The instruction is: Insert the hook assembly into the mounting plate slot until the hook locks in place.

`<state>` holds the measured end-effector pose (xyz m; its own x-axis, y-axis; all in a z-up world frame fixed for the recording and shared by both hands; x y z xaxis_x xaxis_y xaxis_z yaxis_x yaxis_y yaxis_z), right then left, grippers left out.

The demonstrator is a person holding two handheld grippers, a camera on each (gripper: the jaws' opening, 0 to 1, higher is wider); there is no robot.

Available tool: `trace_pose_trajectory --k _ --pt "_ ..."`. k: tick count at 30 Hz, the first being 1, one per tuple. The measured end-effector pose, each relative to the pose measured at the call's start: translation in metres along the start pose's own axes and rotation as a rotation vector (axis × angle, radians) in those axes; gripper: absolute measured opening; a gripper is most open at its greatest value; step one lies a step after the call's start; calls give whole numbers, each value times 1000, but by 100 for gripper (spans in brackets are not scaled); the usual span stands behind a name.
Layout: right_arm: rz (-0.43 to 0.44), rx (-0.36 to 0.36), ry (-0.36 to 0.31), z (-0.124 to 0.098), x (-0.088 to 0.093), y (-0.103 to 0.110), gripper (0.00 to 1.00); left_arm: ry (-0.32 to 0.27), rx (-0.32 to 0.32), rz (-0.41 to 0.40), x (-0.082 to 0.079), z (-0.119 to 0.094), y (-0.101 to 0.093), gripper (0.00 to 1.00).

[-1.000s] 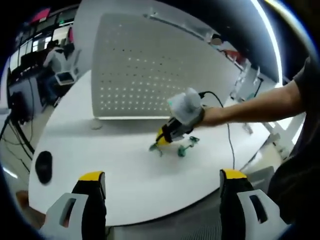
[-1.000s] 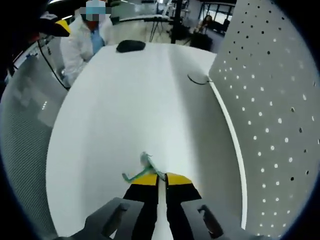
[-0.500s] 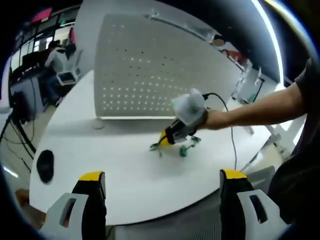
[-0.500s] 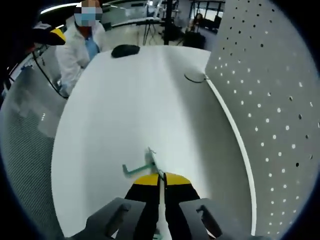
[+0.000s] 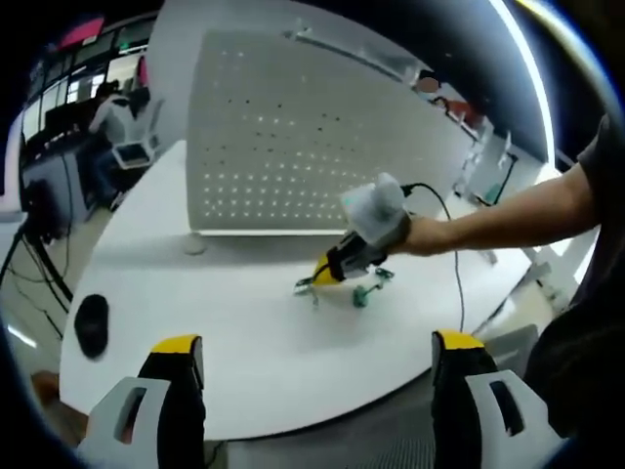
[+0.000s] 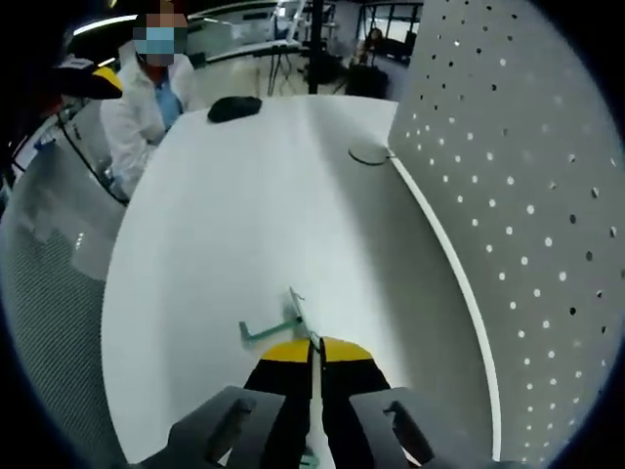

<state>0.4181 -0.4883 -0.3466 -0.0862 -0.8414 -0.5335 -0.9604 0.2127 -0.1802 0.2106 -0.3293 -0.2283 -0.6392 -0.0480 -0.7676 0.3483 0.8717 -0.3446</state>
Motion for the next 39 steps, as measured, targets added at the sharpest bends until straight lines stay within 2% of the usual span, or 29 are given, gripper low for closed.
trace_pose_trajectory --k 29,39 --pt "69 64 -55 -31 -5 -6 0 -16 12 50 -6 -5 -7 100" --pt "68 98 -87 -52 -9 -10 0 -22 -1 68 -10 -9 -3 100"
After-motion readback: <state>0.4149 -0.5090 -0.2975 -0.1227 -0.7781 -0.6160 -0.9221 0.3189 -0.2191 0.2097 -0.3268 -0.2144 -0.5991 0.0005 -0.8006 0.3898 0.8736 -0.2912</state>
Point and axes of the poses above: the point that each gripper's makers call its tool centre point, and the gripper's own axes: z roughly forward along the fingers, y roughly to its left, x roughly out of its underside, the point moved 9 cm from there along -z, roughly backward along the fingers, and after that the axes turned 7 degrees about x, right-handed, at the moved point
